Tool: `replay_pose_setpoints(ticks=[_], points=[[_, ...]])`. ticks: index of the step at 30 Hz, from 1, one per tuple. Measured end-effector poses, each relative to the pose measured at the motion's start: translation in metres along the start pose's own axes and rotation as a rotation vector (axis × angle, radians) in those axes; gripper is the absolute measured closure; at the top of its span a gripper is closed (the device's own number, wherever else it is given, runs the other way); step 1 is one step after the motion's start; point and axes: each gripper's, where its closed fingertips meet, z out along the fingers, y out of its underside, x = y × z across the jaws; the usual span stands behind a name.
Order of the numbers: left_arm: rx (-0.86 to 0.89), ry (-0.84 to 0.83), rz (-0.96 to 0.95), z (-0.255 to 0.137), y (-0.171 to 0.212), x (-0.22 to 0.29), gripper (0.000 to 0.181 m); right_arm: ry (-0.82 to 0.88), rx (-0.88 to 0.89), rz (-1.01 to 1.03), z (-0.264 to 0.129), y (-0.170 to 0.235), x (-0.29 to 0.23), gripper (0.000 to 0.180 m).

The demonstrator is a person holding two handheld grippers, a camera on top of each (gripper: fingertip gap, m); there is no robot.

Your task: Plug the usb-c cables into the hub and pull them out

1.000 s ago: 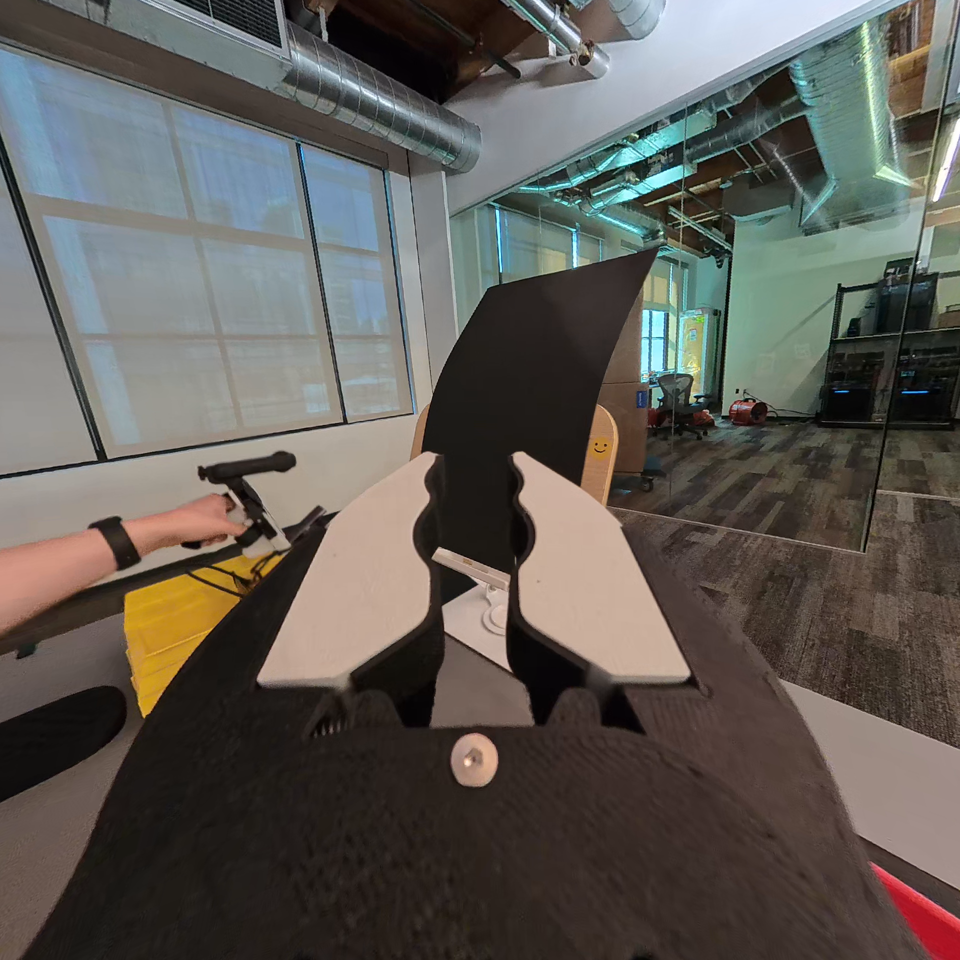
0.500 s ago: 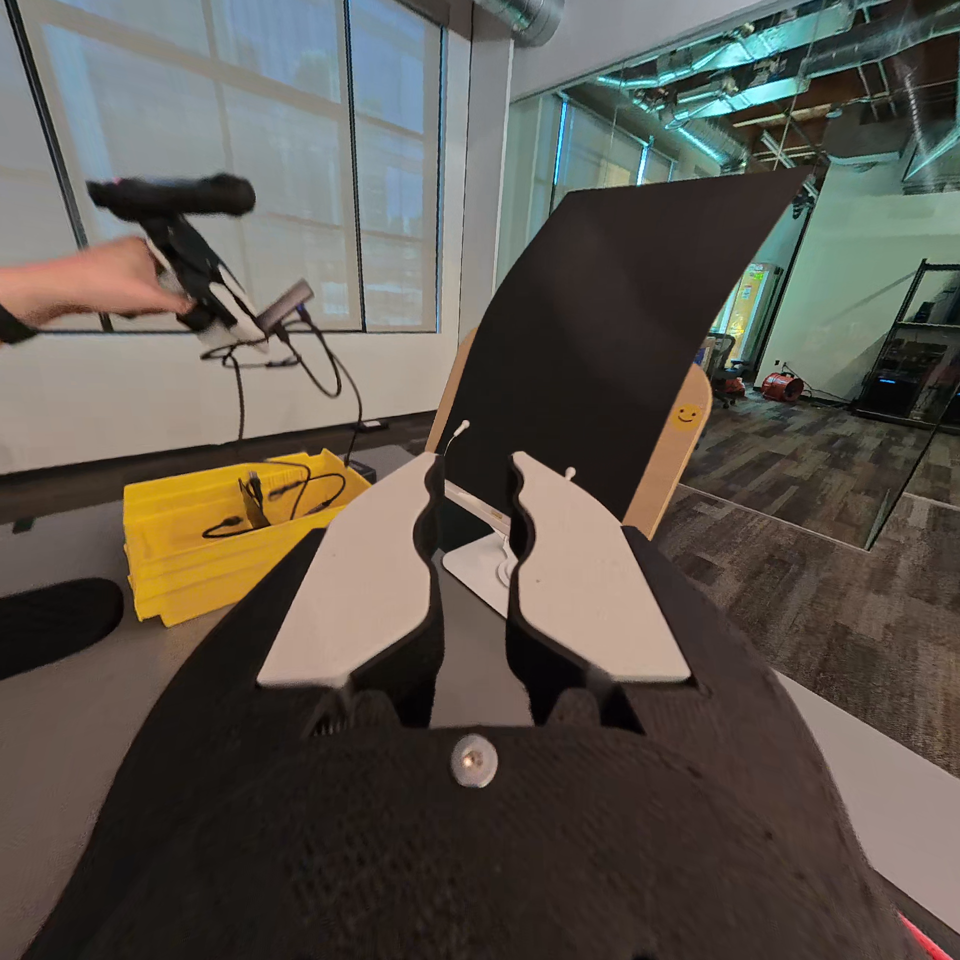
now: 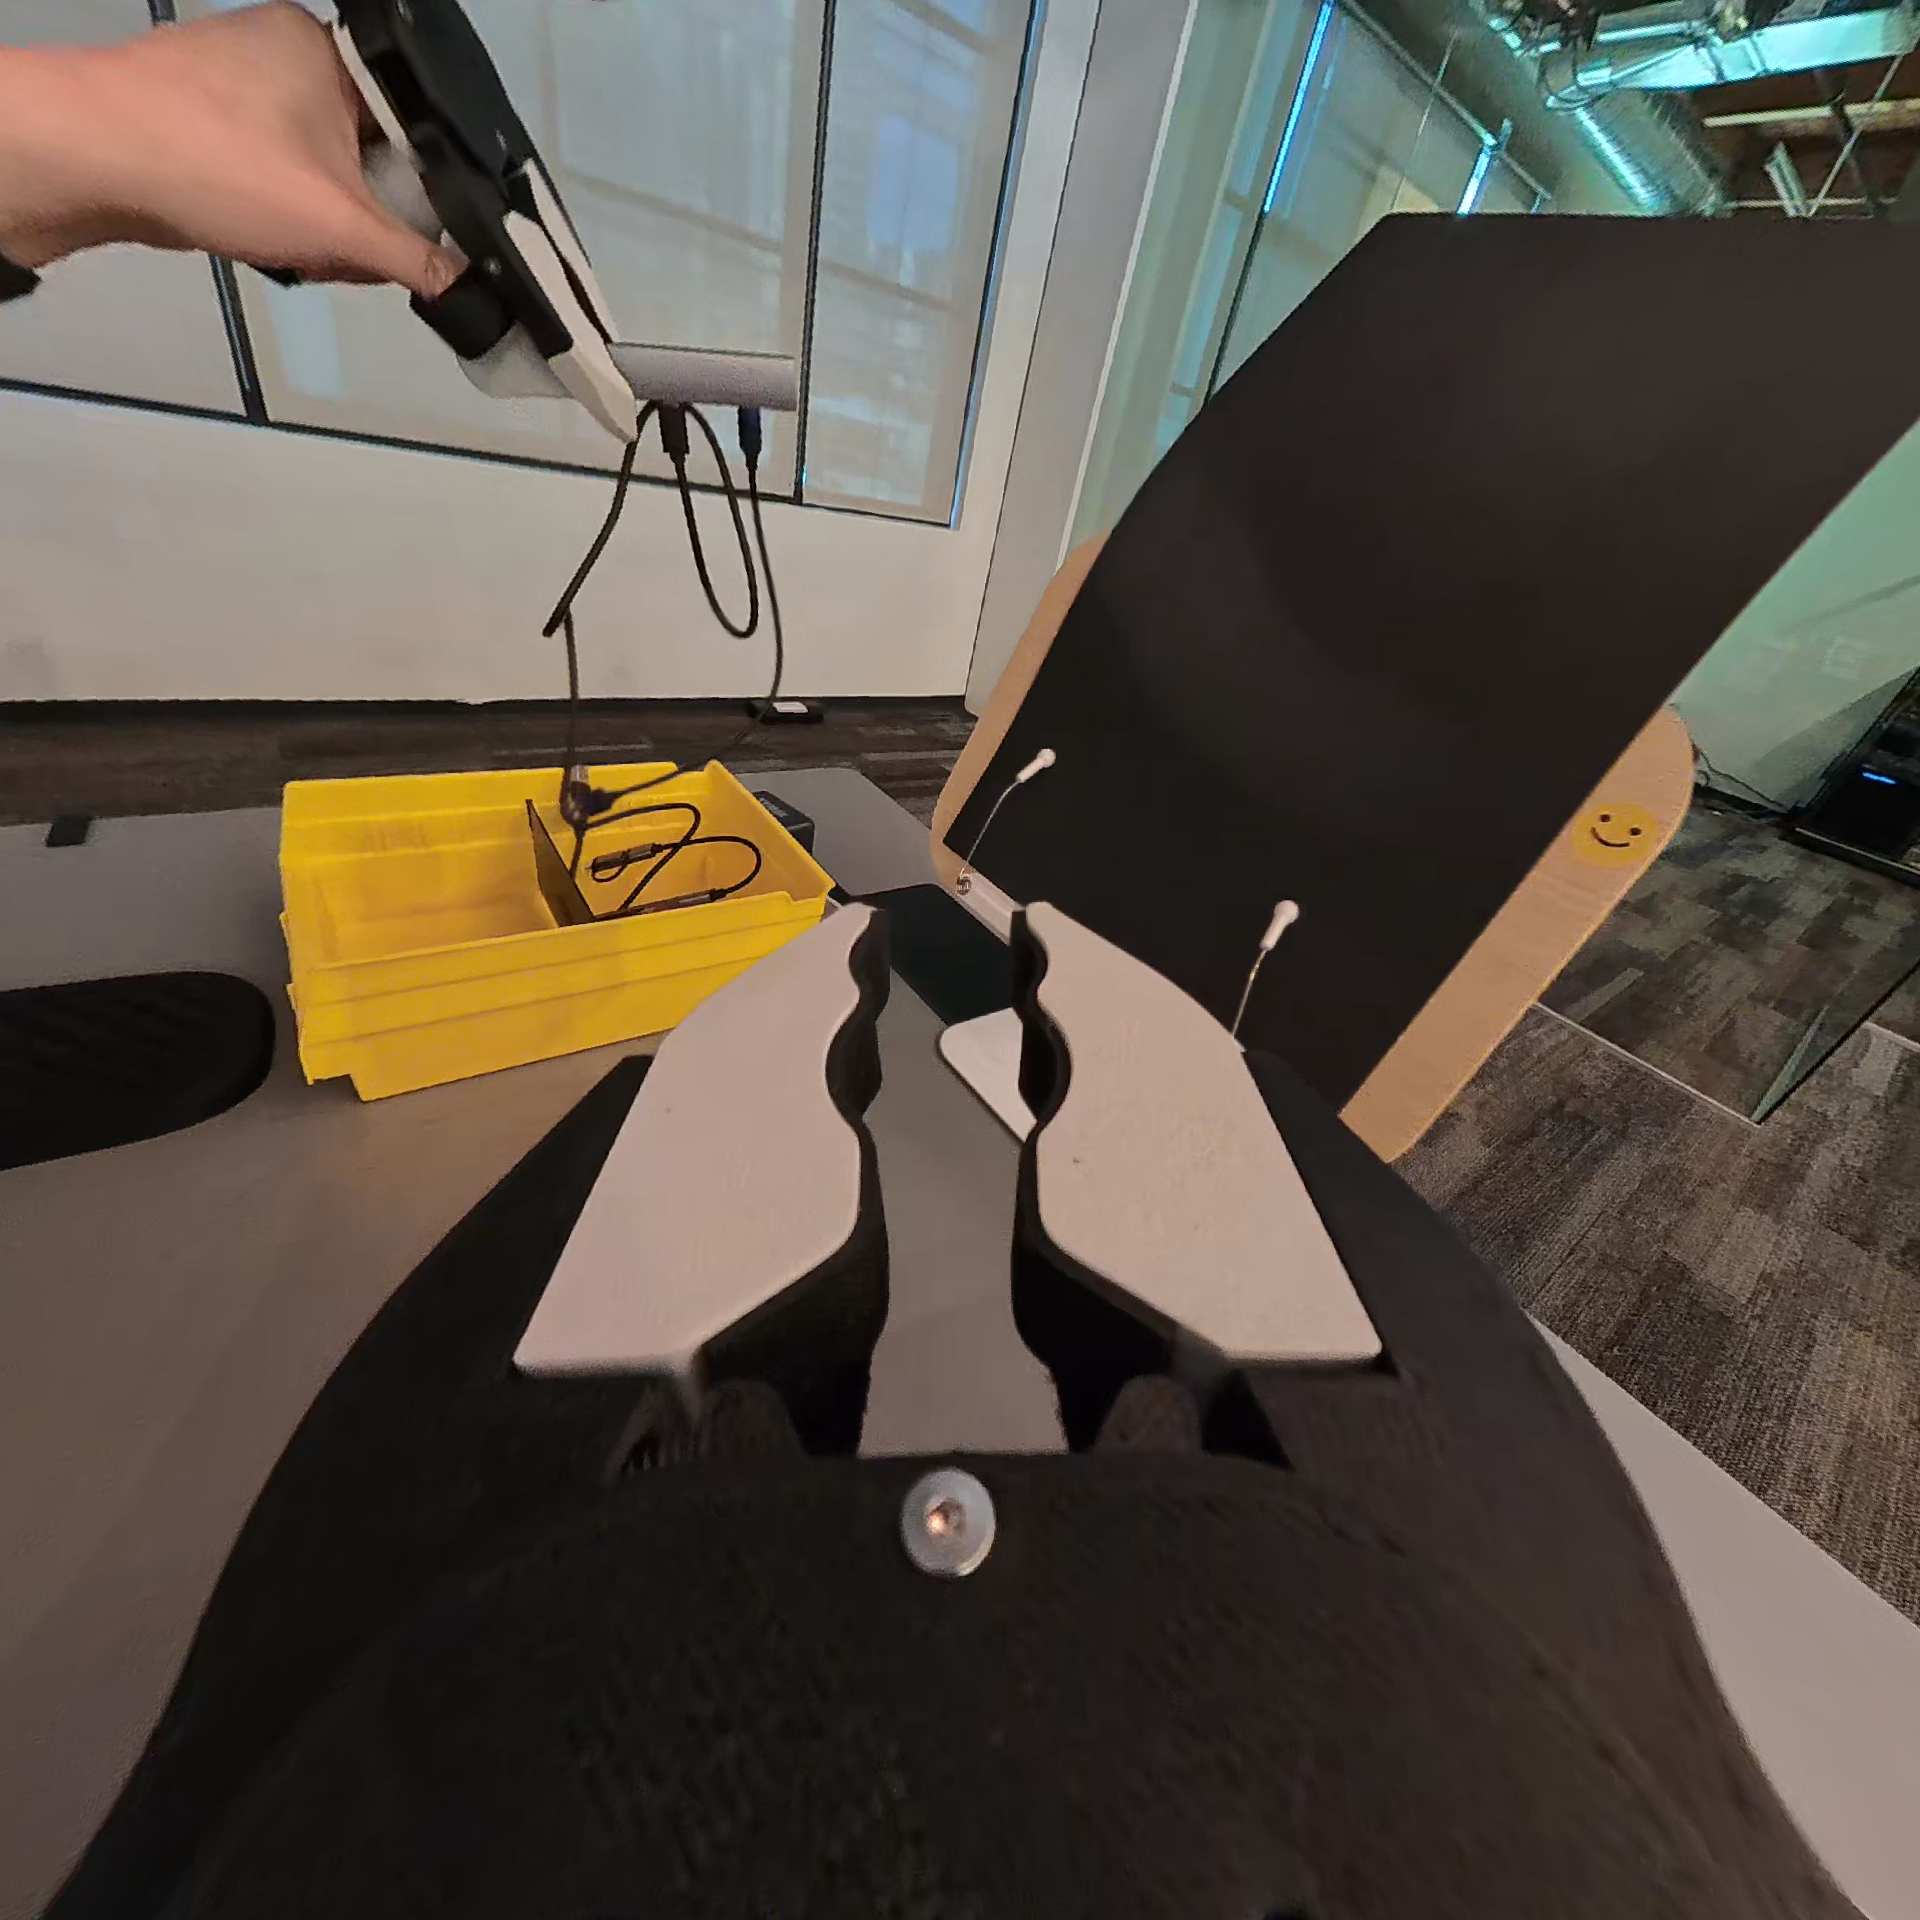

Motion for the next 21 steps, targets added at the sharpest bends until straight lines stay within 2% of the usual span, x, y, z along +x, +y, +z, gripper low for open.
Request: replay_pose_setpoints(ticks=[3,9,13,17,21], points=[[-0.009,0.007,0.022,-0.005,-0.001,0.003,0.17,-0.003,-0.026,-0.013,0.005,0.005,-0.002,0.157],[-0.06,0.175,0.047,0.01,0.01,0.037,0.171,-0.053,-0.07,0.009,0.019,0.019,-0.014,0.157],[-0.066,0.267,0.084,0.028,0.024,0.057,0.171,-0.232,-0.072,0.083,0.04,0.029,-0.053,0.157],[-0.067,0.252,0.225,0.035,0.042,0.067,0.171,-0.519,0.013,0.09,0.054,0.025,-0.121,0.156],[0.001,0.29,0.355,0.03,0.055,0.081,0.171,-0.571,0.139,-0.165,0.083,0.006,-0.155,0.15]])
